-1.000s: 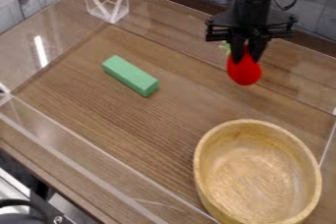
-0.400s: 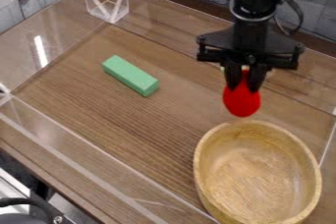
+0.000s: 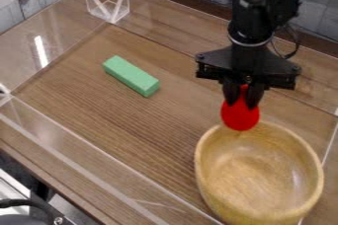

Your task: Move the red fruit to the right

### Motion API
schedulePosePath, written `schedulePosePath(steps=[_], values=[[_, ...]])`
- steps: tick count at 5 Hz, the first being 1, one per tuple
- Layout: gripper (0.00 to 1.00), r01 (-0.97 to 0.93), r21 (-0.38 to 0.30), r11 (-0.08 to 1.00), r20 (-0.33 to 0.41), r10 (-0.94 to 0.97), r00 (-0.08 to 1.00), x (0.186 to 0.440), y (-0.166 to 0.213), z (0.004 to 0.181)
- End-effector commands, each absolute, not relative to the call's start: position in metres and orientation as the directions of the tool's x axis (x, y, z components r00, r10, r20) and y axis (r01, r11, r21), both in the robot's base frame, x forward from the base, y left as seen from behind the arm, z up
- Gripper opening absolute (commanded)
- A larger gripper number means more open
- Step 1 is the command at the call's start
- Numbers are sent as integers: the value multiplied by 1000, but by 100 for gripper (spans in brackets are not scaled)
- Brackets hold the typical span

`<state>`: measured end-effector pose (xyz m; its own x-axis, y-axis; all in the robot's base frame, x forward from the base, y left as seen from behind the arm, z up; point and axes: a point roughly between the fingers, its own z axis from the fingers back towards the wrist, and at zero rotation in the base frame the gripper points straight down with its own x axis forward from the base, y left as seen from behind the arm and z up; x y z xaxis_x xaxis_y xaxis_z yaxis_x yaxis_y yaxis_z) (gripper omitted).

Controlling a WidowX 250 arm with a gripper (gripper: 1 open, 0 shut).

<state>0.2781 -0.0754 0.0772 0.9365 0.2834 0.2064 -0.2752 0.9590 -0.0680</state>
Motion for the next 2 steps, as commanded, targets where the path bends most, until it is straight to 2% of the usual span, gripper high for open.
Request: schedulePosePath(steps=[1, 2], values=[[0, -259, -68, 963, 201, 268, 942, 274, -61, 61], [0, -241, -66, 968, 200, 250, 947, 267, -50, 43]])
